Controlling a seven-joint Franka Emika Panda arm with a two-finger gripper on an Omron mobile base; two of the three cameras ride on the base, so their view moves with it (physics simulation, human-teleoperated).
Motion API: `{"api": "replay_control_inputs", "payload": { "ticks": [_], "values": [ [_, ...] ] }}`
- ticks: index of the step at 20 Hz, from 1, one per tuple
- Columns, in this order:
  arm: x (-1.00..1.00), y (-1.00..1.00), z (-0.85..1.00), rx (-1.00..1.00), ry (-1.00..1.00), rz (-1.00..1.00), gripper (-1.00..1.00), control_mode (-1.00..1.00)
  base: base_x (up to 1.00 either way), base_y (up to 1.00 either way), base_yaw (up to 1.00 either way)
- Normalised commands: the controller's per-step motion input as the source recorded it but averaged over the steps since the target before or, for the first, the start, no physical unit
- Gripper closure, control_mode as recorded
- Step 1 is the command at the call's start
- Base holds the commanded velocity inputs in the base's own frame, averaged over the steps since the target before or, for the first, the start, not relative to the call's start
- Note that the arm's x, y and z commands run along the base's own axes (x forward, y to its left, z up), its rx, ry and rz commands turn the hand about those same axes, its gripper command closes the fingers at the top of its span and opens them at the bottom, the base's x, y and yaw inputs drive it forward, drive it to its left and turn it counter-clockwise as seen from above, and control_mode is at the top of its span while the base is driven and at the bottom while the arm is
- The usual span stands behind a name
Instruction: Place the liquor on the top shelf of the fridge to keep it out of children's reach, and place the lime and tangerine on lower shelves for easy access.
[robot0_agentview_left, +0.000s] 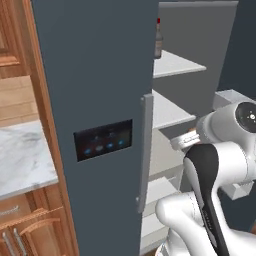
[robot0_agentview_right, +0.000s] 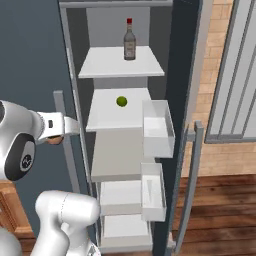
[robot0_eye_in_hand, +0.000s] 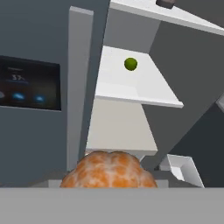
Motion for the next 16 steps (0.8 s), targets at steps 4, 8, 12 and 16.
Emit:
{"api": "replay_control_inputs", "payload": {
  "ticks": [4,8,12,16],
  "values": [
    [0.0,0.0,0.0,0.0,0.0,0.0,1.0,1.0,0.17,-0.44,0.0],
    [0.0,0.0,0.0,0.0,0.0,0.0,1.0,1.0,0.17,-0.14,0.01],
    [0.0,0.0,0.0,0.0,0.0,0.0,1.0,1.0,0.21,0.0,0.05],
    [0.0,0.0,0.0,0.0,0.0,0.0,1.0,1.0,0.35,-0.05,0.11]
  ]
}}
